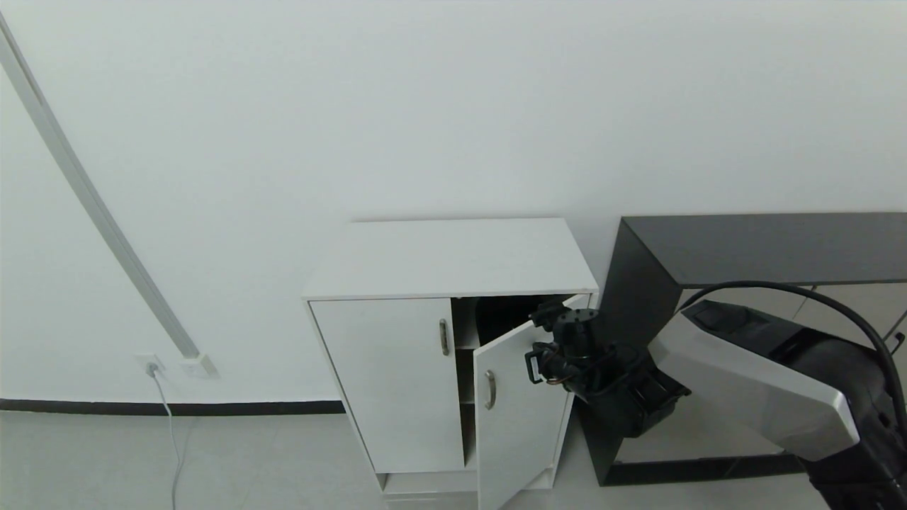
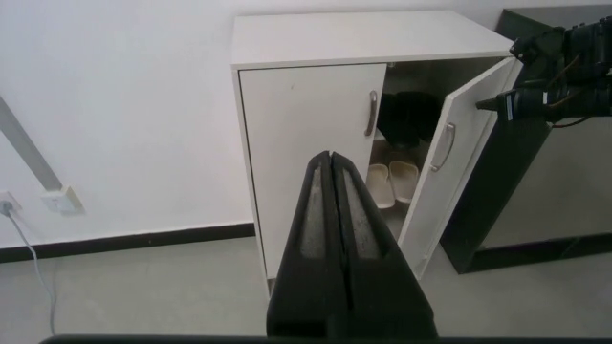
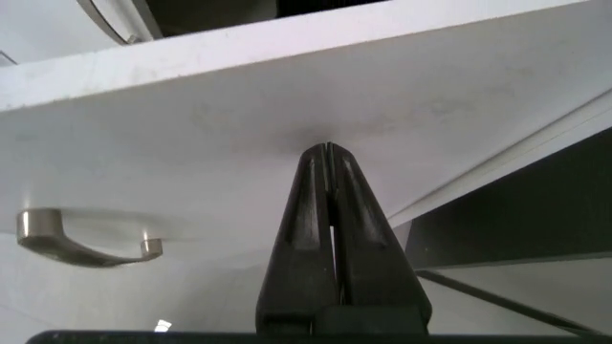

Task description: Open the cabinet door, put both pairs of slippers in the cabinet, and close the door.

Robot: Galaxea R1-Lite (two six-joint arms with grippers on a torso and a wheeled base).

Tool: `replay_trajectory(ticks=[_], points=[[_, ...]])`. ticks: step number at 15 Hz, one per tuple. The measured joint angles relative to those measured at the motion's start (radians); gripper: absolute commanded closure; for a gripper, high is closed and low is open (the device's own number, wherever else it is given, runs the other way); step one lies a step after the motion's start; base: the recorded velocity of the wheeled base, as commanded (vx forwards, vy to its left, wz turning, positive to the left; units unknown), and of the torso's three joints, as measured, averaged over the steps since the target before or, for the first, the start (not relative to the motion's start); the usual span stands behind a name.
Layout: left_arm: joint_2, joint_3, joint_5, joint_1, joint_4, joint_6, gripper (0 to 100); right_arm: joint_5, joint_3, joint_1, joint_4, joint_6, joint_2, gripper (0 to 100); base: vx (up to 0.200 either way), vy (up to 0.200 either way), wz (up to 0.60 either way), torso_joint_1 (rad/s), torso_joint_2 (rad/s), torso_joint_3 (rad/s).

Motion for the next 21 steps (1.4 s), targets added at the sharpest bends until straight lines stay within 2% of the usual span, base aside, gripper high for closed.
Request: replay_trajectory(ticks=[21], points=[[0.000, 0.000, 0.001, 0.000, 0.000, -0.001, 100, -0.004, -0.269, -0.047, 0.218, -0.010, 0.063, 100, 0.000, 0.000, 0.00, 0.000, 0.00, 0.000]])
